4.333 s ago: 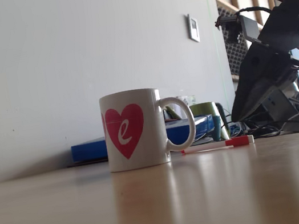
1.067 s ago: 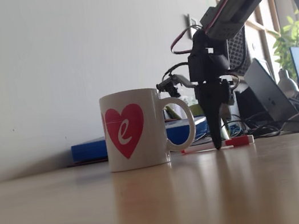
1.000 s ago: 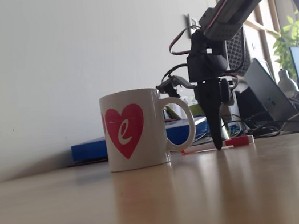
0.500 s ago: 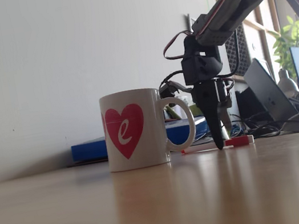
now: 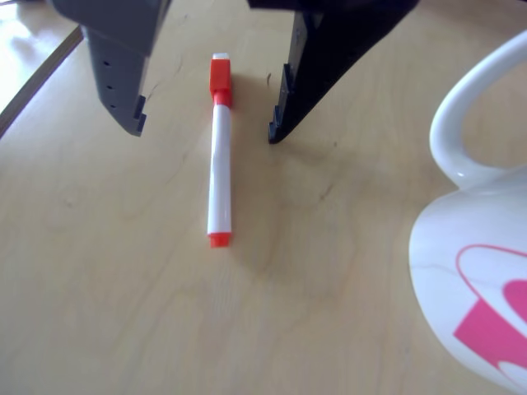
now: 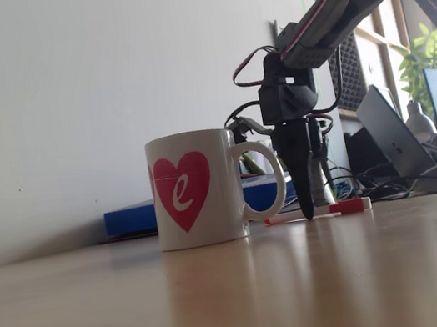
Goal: Grab the pen and place it in the cup.
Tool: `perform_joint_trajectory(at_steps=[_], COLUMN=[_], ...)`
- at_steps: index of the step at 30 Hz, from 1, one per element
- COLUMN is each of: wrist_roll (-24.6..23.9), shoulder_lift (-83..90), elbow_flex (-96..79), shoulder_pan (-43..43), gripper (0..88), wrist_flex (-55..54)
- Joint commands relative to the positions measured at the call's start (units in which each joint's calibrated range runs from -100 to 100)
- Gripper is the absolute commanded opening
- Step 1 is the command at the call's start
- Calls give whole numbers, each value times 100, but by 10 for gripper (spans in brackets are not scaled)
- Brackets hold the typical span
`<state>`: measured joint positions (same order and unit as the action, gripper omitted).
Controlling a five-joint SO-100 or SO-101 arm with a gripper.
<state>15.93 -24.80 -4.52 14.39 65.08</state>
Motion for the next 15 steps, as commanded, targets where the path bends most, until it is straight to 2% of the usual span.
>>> perform_joint_trajectory(at_steps=[1,8,15], wrist_roll=[26,31,31], shoulder_lift=[24,24,32], elbow_flex=[239,230,194], shoulder_pan=[-58,-108,-100], gripper=[324,88,12], wrist_flex=[-61,-164,-156])
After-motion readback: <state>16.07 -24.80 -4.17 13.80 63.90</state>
